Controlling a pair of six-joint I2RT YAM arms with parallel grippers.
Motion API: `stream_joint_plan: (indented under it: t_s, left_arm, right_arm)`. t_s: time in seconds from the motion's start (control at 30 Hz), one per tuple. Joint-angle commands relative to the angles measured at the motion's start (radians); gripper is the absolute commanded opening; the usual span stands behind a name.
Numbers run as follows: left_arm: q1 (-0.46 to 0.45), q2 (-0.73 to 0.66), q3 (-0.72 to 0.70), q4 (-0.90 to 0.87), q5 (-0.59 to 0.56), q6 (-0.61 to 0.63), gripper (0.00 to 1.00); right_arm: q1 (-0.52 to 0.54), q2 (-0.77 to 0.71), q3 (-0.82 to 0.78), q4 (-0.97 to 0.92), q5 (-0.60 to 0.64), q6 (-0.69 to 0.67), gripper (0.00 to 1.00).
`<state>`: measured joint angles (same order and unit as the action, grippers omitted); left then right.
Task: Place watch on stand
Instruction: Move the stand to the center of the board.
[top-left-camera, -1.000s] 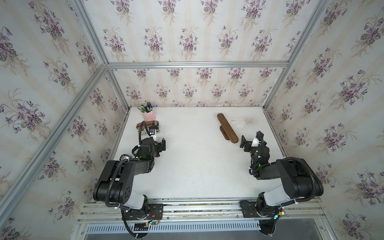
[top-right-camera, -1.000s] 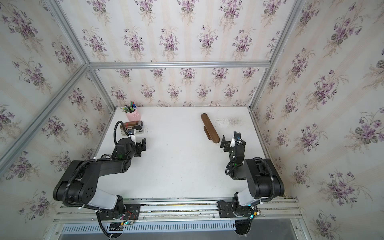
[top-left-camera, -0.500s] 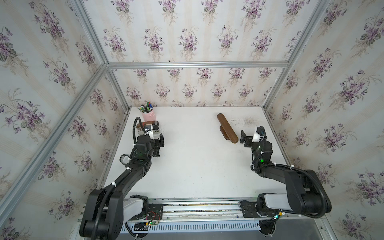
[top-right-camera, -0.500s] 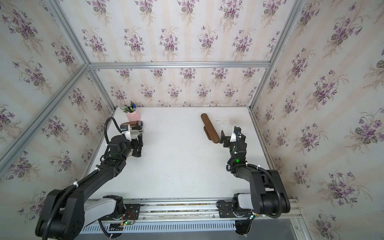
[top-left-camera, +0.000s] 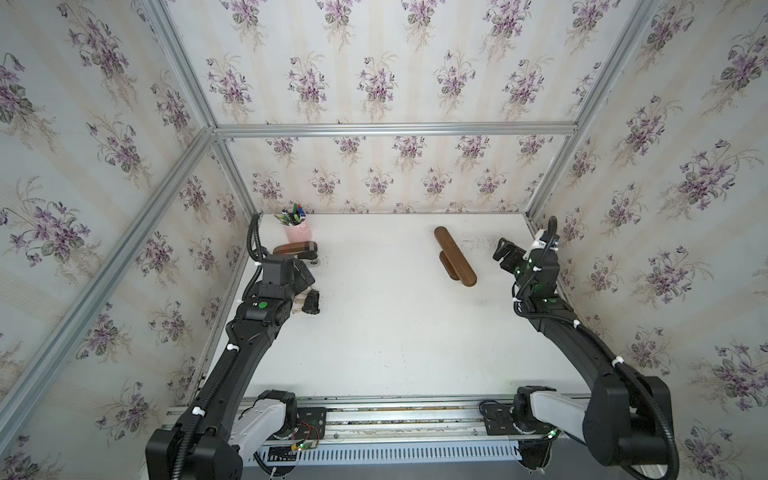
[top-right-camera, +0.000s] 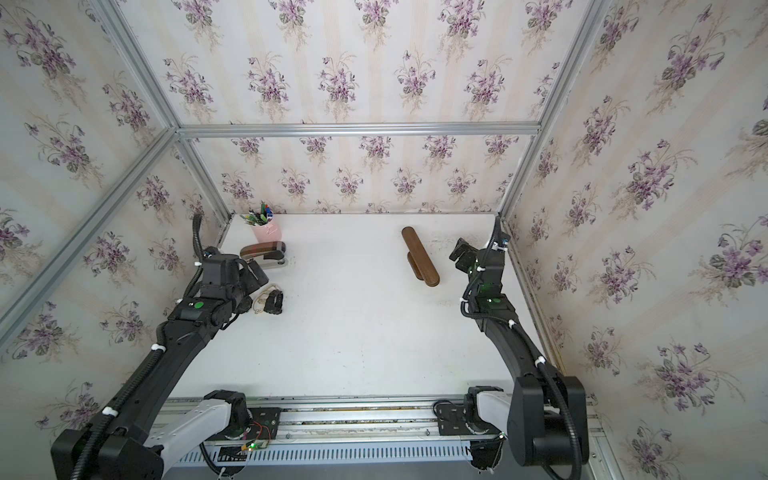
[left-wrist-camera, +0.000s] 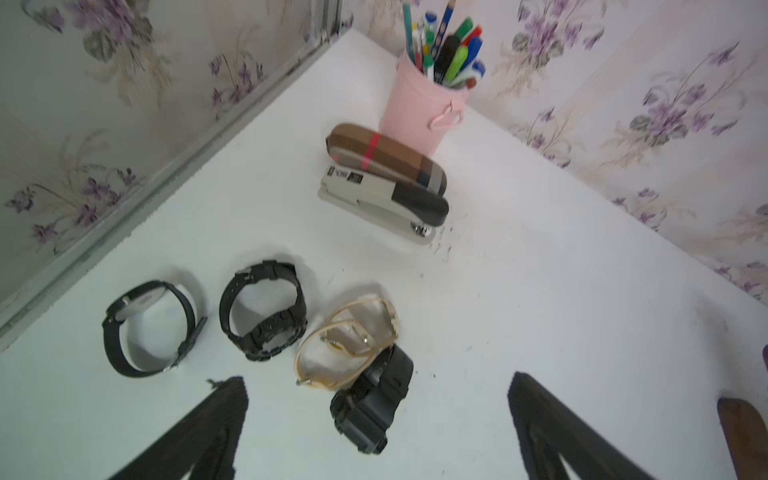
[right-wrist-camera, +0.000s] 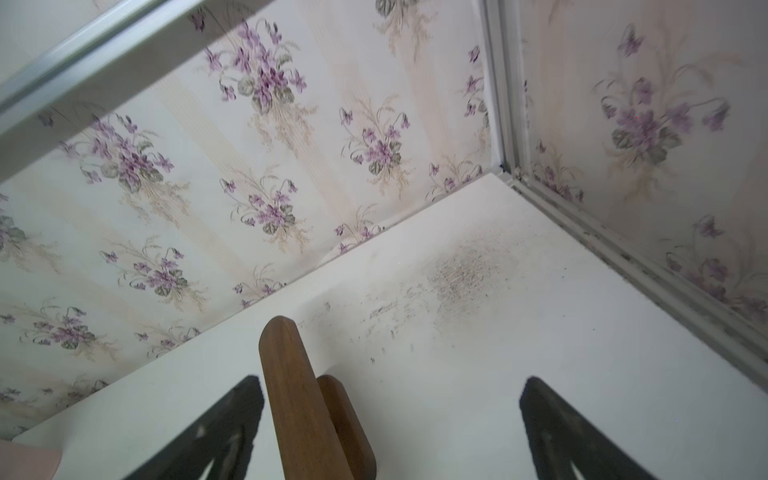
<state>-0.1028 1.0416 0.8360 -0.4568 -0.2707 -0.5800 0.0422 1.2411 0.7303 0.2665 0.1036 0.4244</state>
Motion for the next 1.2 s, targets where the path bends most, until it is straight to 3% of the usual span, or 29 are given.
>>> stream_joint_plan:
  t_s: [0.0, 0.1, 0.33, 0.83, 1.17]
  left_arm:
    - [-0.001, 0.016, -0.016, -0.027, 0.203, -0.009, 1.00]
    - [-0.017, 0.024, -0.017, -0.017, 0.287, 0.017, 1.00]
    - [-0.062, -0.022, -0.032, -0.026, 0.312, 0.039, 1.00]
    - [-0.142, -0.030, -0.032, -0.020, 0.373, 0.050, 1.00]
    - [-0.141, -0.015, -0.036, -0.019, 0.369, 0.062, 1.00]
  right_arm:
    - [0.027, 0.085, 0.085, -0.154, -0.081, -0.017, 0.95]
    - [0.088, 0.157, 0.150, -0.171, -0.077, -0.084, 0.95]
    - [0.225, 0.392, 0.372, -0.328, -0.036, -0.154, 0.95]
    - [0.251, 0.637, 0.586, -0.538, -0.046, -0.179, 0.95]
    - [0.269, 0.696, 0.633, -0.597, -0.043, -0.214, 0.66]
